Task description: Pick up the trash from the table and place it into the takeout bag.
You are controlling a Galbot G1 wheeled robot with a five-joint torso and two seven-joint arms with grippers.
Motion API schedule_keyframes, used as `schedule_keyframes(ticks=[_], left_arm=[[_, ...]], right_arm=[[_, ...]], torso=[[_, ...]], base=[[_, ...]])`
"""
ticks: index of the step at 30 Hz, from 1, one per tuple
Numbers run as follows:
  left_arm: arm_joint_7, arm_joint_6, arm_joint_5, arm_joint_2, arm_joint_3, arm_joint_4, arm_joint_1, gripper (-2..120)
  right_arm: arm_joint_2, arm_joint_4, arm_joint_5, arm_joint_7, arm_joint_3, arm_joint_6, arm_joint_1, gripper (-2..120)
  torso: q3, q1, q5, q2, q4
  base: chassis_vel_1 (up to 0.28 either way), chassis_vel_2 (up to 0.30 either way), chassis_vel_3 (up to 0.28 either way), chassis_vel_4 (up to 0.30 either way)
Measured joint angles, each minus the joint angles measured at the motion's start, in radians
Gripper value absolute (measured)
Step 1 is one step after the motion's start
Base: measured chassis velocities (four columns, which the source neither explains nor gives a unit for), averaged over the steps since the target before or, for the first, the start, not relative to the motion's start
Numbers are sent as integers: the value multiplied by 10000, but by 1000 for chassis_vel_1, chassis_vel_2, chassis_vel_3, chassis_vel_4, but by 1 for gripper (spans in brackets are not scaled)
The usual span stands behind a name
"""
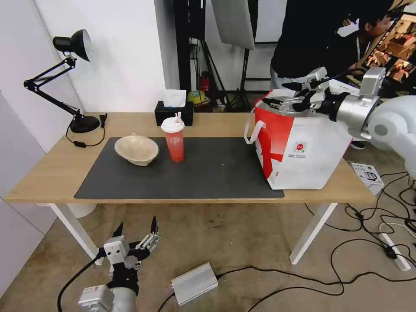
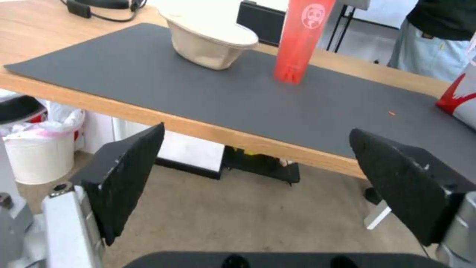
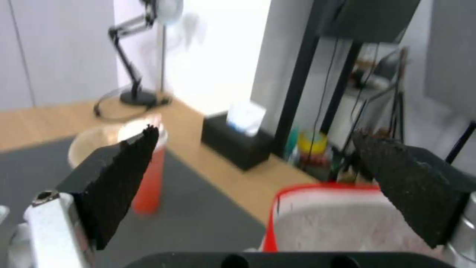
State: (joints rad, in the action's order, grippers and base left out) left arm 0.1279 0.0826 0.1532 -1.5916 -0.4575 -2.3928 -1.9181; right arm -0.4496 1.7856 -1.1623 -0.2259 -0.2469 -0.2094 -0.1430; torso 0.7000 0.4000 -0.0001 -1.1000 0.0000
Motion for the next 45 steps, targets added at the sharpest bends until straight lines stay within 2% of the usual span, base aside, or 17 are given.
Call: schedule_keyframes(ticks=[4,5,8,10,13,14,18,24,28,30,33,35,36,39,45], left_arm=[[2,-29,-1,5,-67,-41,-2,100],[2,-29,-1,5,-67,-41,-2,100],[7,-88,-10,3,-68,61,40,100],[12,-98,-14,1,-69,89,57,100],[17,-112,-24,-2,-19,147,103,100],[17,-112,-24,-2,-19,147,103,100],[17,-118,-23,-1,-29,146,125,100],[17,-139,-6,21,-83,102,104,100],[17,-152,10,35,-106,48,110,100],[17,-155,10,37,-105,47,113,100],[18,-207,8,20,-49,79,148,100],[17,-212,6,13,-34,90,153,100],[17,-224,4,7,-19,97,156,100],[15,-231,-13,23,-19,97,151,100],[8,-232,-26,100,-44,78,117,100]], right_arm=[[163,797,-187,1773,-322,1844,-337,100],[163,797,-187,1773,-322,1844,-337,100],[93,1381,-150,2819,-285,3021,-857,100],[56,1546,-116,3061,-215,3242,-1053,100],[-201,2328,539,4195,88,4066,-2006,100],[-201,2328,539,4195,88,4066,-2006,100],[-585,3402,1378,5509,729,4428,-3426,100],[-812,4155,2065,6097,1565,4531,-4994,100],[-1053,4872,2858,6647,2601,4592,-7022,100],[-1082,4920,2947,6694,2679,4600,-7178,100],[-1525,5215,3886,7077,3422,4682,-8784,100],[-1616,5230,4082,7095,3558,4713,-9095,100],[-1880,5250,4552,7104,3891,4840,-9958,100],[-2260,5300,4958,7106,4204,5029,-11053,100],[-2740,5332,5394,7103,4383,5116,-12025,100]], torso=[[0,0,0,0,0],[0,0,0,0,0],[0,0,0,0,0],[0,0,0,0,1],[0,-1,0,-1,0],[0,-1,0,-1,0],[0,0,-1,0,1],[0,0,0,-1,1],[-1,-1,0,0,-1],[-1,-1,0,-1,-1],[0,-1,1,0,1],[0,-1,1,-1,0],[0,-1,2,-1,-2],[0,-1,1,-1,0],[0,-1,0,-1,-1]], base=[[0,0,0,0],[0,0,0,0],[0,0,0,0],[0,0,0,0],[0,0,0,0],[0,0,0,0],[0,0,0,0],[0,0,0,0],[0,0,0,0],[0,0,0,0],[0,0,0,0],[0,0,0,0],[0,0,0,0],[0,0,0,0],[0,0,0,0]])
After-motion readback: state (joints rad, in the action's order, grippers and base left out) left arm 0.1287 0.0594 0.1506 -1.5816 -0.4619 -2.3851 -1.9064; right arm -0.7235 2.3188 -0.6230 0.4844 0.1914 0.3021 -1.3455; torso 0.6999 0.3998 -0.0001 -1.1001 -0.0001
